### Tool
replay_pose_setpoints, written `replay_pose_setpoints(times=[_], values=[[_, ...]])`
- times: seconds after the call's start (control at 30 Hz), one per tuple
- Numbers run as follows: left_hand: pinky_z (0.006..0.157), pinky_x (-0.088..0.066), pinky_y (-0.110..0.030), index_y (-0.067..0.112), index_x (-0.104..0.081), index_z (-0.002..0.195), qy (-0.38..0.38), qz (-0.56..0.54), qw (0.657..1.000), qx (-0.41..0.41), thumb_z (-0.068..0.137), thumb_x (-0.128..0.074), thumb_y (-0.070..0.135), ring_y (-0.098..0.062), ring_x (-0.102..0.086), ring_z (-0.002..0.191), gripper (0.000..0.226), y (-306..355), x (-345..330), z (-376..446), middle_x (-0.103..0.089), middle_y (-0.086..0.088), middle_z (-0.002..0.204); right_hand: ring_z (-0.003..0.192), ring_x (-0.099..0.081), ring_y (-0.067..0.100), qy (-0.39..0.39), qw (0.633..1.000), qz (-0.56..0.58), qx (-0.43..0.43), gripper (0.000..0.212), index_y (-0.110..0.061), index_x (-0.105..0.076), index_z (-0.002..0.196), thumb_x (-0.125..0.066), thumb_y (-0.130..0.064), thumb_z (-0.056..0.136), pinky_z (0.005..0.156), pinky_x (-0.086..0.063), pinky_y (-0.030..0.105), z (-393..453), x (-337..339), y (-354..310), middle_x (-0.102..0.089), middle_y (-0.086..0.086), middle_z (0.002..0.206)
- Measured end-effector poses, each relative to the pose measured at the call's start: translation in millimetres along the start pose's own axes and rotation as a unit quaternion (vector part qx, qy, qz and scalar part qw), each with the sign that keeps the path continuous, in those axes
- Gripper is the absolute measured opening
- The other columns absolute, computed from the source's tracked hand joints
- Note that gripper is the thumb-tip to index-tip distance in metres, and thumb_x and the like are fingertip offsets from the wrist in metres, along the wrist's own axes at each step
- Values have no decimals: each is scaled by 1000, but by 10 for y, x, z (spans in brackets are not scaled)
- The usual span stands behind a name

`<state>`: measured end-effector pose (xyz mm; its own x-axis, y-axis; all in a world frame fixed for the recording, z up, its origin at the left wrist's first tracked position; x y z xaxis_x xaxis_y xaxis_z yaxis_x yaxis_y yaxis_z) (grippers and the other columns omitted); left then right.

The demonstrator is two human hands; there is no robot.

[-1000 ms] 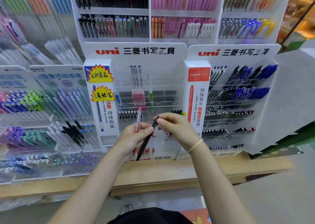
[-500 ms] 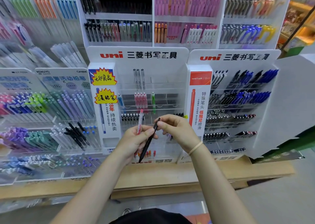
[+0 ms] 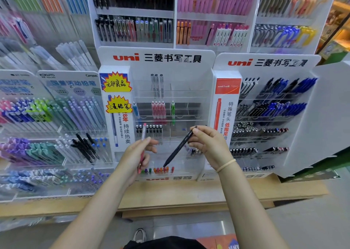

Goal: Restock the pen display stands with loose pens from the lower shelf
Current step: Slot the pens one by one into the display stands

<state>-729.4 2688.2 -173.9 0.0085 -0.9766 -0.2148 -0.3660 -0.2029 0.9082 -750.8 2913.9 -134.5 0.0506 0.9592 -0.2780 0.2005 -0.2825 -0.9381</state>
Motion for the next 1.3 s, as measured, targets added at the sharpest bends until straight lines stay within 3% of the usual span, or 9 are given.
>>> replay_pose_setpoints(times=[0.23, 0.43, 0.57, 0.67, 0.73, 0.87, 1.0, 1.17, 1.3], values=[[38, -30, -22, 8, -54, 109, 5, 11, 1000, -6, 109, -37, 27, -15, -49, 46, 26, -29, -25, 38, -65, -10, 79, 79, -69, 21, 20, 999, 36, 15, 12, 1, -66, 103, -56, 1, 96, 77, -59, 32, 1, 64, -8, -71, 8, 85], [39, -28, -23, 11, -59, 111, -8, -14, 999, -33, 107, -41, 26, -14, -45, 47, 24, 154, -76, -16, -63, -7, 77, 90, -69, 24, -15, 996, 77, 40, 16, -3, -68, 103, -54, 2, 96, 79, -57, 31, 33, -163, -206, -71, 12, 93], [37, -18, -20, 10, -67, 109, 19, -53, 996, -62, 93, -59, 32, -8, -26, 38, 28, 338, 118, -178, -64, -4, 76, 90, -68, 23, -87, 990, 104, 28, 20, -1, -67, 105, -49, 4, 97, 80, -58, 33, 86, -583, -212, -72, 12, 94], [37, -16, -19, 8, -71, 104, 56, -28, 996, -56, 79, -71, 28, -5, -23, 36, 32, 372, 373, -403, -59, 1, 62, 89, -68, 23, -134, 985, 107, -4, 22, -1, -67, 106, -48, 5, 97, 80, -58, 33, 104, -966, -67, -71, 13, 95], [38, -16, -19, 8, -73, 101, 75, -19, 996, -39, 75, -74, 24, -5, -24, 36, 31, 359, 592, -542, -65, -3, 65, 89, -68, 24, -146, 983, 108, -18, 21, -1, -67, 106, -48, 5, 97, 79, -58, 33, 88, -1238, 70, -70, 15, 95], [39, -16, -20, 8, -72, 92, 120, -41, 991, -35, 88, -69, 9, -5, -25, 34, 5, 303, 1201, -686, -71, -6, 74, 91, -68, 24, -155, 980, 118, -38, 17, -2, -68, 105, -54, 0, 95, 79, -58, 33, -2, -1777, 357, -70, 15, 98], [36, -17, -18, 7, -70, 90, 142, -80, 986, -40, 95, -64, 7, -6, -24, 32, 8, 216, 2127, -832, -71, -9, 73, 92, -66, 28, -157, 983, 78, -48, 14, -2, -68, 100, -60, -8, 91, 78, -59, 33, -107, -2606, 744, -68, 20, 103], [33, -18, -15, 8, -68, 91, 172, -69, 982, -47, 96, -62, 8, -3, -26, 29, 7, 189, 3735, -997, -69, -10, 69, 77, -70, 23, -138, 990, -18, -30, 9, -1, -66, 96, -58, -3, 95, 73, -60, 33, -188, -4039, 1377, -72, 13, 87], [33, -26, -11, 7, -66, 93, 231, -54, 971, -38, 97, -60, 3, 2, -37, 29, 8, 147, 4806, -1263, -53, 10, 43, 72, -71, 24, -130, 987, -98, -5, 9, -4, -67, 94, -60, 0, 93, 70, -59, 31, -323, -4935, 1820, -73, 8, 79]])
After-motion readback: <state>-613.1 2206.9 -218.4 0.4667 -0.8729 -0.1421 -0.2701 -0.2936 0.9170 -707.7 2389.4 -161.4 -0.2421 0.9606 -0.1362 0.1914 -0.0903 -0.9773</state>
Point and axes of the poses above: each hand's wrist, its own z-axis towards the middle knuckle, its own x-axis out of the back of the hand, y = z × x, the point moved 7 cm from there along z, towards the middle knuckle
